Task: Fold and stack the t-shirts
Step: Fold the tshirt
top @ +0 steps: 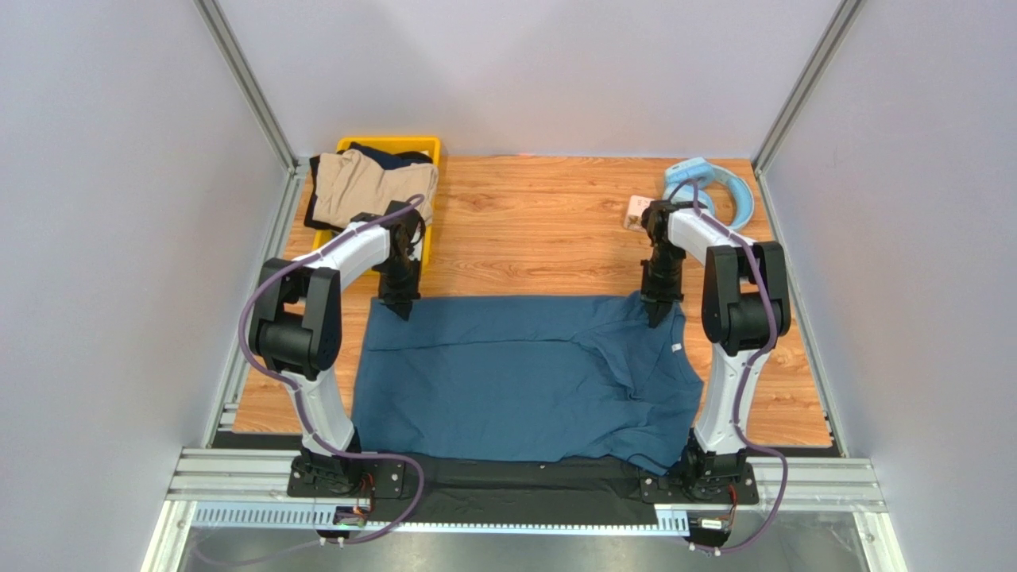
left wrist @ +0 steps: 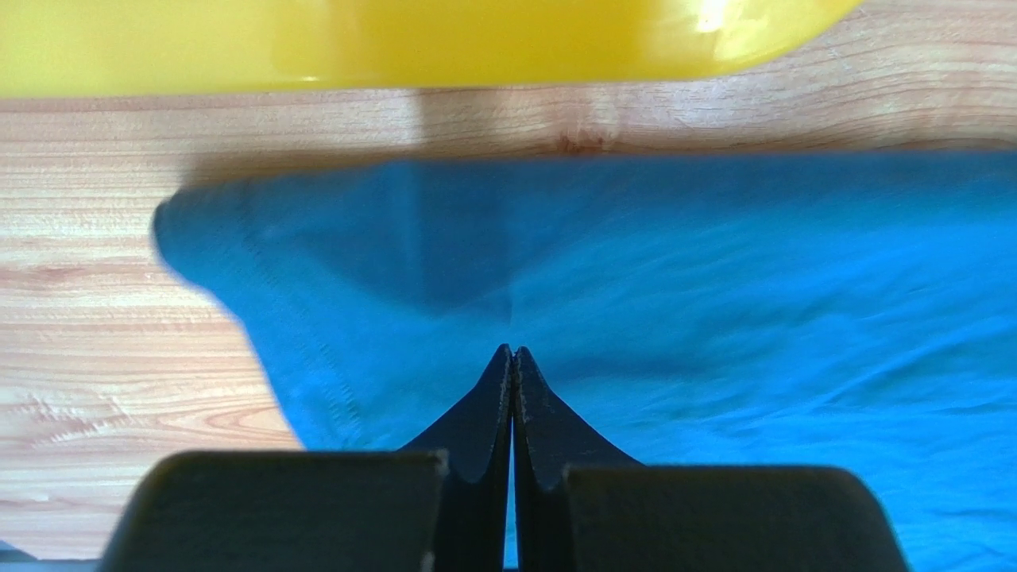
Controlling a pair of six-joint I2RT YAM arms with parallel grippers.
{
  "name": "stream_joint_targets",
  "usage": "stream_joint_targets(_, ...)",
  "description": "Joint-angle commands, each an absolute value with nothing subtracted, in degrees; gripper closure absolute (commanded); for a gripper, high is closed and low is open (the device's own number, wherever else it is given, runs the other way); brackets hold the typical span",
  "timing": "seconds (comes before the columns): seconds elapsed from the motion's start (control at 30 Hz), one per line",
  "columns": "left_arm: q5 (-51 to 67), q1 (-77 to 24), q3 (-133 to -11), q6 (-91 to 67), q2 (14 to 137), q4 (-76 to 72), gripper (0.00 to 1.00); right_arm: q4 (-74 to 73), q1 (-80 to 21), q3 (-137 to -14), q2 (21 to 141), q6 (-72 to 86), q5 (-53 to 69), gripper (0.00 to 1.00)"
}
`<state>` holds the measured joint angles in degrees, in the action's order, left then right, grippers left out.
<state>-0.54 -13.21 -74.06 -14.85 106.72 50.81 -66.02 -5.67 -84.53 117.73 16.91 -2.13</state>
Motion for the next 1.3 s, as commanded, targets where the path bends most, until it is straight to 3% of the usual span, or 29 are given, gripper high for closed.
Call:
stream_joint_targets(0.0,-1.1,-13.3,-76.7,-13.7,107.2,51.2,1.0,-68.5,-2.6,-86.1,118.3,17.0,-4.3,1.0)
stream_joint_targets(0.23,-0.4,-13.3,-79.1,-14.0,109.7,52.3,1.0,-67.9,-0.5,-83.6,117.2,16.5,-2.6,0.99)
stream_joint_targets(0.37,1.4,-13.3,-79.7,-14.6,106.4,50.6,1.0,-66.0,-0.5,-83.8,110.8,16.8,0.8,0.89)
stream_joint_targets(0.43,2.5,-13.3,-80.4,-14.8,103.6,50.0,0.89,-65.7,-0.5,-84.5,106.4,17.2,-2.4,0.86)
stream_joint_targets(0.63,7.4,-14.8,-88.1,-14.2,106.0,52.6,0.83,-65.8,-0.5,-88.1,107.7,16.9,-7.2,0.82)
stream_joint_targets(0.8,9.2,-18.5,-88.8,-14.2,110.6,51.9,0.84,-64.9,-0.5,-88.9,112.8,17.1,-7.3,0.82)
stream_joint_targets(0.9,11.8,-20.2,-86.6,-15.0,113.3,49.7,0.9,-64.3,-0.5,-87.9,115.0,17.2,-6.0,0.83)
stream_joint_targets(0.93,12.1,-20.5,-86.1,-15.9,114.1,49.1,1.0,-64.3,-0.5,-87.7,115.3,17.3,-5.8,0.83)
stream_joint_targets(1.27,11.7,-20.6,-82.8,-19.0,119.5,48.4,1.0,-66.3,-0.6,-87.4,119.3,17.4,-8.2,0.89)
